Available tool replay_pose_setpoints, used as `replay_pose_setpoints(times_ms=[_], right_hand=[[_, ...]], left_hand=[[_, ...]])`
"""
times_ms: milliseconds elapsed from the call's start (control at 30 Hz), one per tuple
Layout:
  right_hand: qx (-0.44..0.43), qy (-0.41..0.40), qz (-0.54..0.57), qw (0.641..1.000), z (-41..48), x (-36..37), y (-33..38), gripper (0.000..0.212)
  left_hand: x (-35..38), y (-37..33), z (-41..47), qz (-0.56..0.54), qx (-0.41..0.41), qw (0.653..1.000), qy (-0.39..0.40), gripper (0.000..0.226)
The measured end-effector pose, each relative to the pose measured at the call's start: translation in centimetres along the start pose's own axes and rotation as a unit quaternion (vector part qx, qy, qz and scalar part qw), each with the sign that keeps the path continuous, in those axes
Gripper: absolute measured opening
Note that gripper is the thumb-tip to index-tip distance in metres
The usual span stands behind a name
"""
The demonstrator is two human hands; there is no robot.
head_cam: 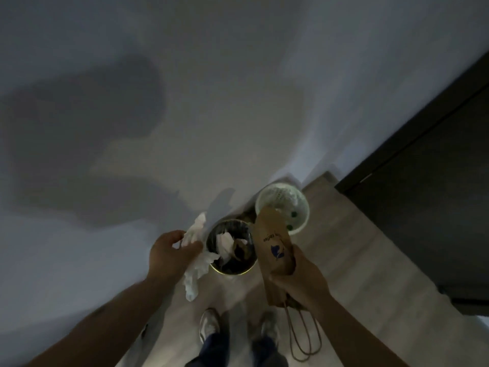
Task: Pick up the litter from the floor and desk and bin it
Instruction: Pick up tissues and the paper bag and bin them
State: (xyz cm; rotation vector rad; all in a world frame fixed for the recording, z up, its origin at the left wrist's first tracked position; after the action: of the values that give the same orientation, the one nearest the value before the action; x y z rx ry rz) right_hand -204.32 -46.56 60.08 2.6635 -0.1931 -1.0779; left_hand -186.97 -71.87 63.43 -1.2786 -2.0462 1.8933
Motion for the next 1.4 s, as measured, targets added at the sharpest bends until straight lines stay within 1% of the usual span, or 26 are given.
replay_pose_setpoints(times_ms=[67, 200, 300, 400, 433, 533, 600, 700, 767, 867, 1033, 1100, 1200, 1233, 1333, 1400], right_hand=[[0.014, 0.024, -0.018, 0.999, 3.5, 2.3, 0.2, 0.08], [0.029, 0.06, -0.06, 0.996, 10.9, 7.1, 0.3, 0.074], [0.039, 0.082, -0.102, 0.991, 15.9, 11.0, -0.1, 0.075], [0.037, 0.086, -0.142, 0.985, 20.5, 14.7, -0.6, 0.075], [0.032, 0.088, -0.156, 0.983, 22.1, 15.8, -0.6, 0.077], [0.026, 0.094, -0.18, 0.979, 26.1, 18.9, 0.0, 0.088], [0.039, 0.106, -0.171, 0.979, 28.1, 20.6, -0.1, 0.084], [0.054, 0.117, -0.157, 0.979, 29.0, 22.0, -0.6, 0.071], [0.048, 0.116, -0.167, 0.978, 28.9, 21.9, -1.2, 0.06], [0.021, 0.107, -0.196, 0.974, 28.3, 20.7, -2.5, 0.048], [-0.01, 0.088, -0.243, 0.966, 28.1, 18.2, -3.6, 0.048], [-0.01, 0.086, -0.239, 0.967, 28.3, 17.5, -3.7, 0.048], [-0.007, 0.083, -0.222, 0.972, 28.7, 16.5, -4.0, 0.049], [-0.007, 0.083, -0.215, 0.973, 28.8, 16.2, -4.1, 0.052], [-0.008, 0.081, -0.201, 0.976, 29.1, 15.7, -4.3, 0.054], [-0.007, 0.077, -0.198, 0.977, 29.1, 15.4, -4.3, 0.054]], left_hand=[[1.7, 2.3, 1.5, 0.015, -0.015, 1.0, 0.004, 0.014], [5.2, 7.9, 3.4, 0.029, -0.07, 0.997, -0.008, 0.024], [7.9, 13.0, 4.9, 0.057, -0.101, 0.993, 0.005, 0.012], [10.6, 17.6, 6.7, 0.073, -0.123, 0.99, 0.012, 0.008], [11.4, 19.2, 7.1, 0.076, -0.136, 0.988, 0.008, 0.009], [13.3, 23.5, 8.3, 0.072, -0.164, 0.984, -0.015, 0.026], [14.5, 25.3, 9.1, 0.08, -0.17, 0.982, -0.01, 0.029], [15.9, 25.9, 10.2, 0.106, -0.161, 0.981, 0.017, 0.021], [16.7, 25.5, 10.8, 0.123, -0.149, 0.981, 0.027, 0.014], [18.0, 24.5, 11.5, 0.127, -0.142, 0.981, 0.037, 0.021], [21.0, 24.2, 13.6, 0.153, -0.142, 0.974, 0.092, 0.029], [22.5, 24.2, 14.5, 0.153, -0.138, 0.972, 0.115, 0.028], [25.3, 23.4, 15.8, 0.16, -0.11, 0.971, 0.142, 0.027], [26.2, 23.3, 16.2, 0.158, -0.099, 0.971, 0.151, 0.032], [28.2, 22.8, 16.9, 0.165, -0.07, 0.971, 0.159, 0.058], [28.8, 22.3, 17.0, 0.18, -0.053, 0.97, 0.154, 0.061]])
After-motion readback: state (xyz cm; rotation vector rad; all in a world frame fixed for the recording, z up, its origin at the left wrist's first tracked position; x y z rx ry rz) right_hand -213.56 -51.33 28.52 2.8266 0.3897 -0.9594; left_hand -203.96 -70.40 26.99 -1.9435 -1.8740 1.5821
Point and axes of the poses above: each hand's wrist, its own z-axis towards the middle knuckle, its own x-axis out of the palm, y = z × x, the point moved 9 cm from there along z, towards the middle knuckle, and after that the axes turned 13 degrees about x, right-handed, at the moved point
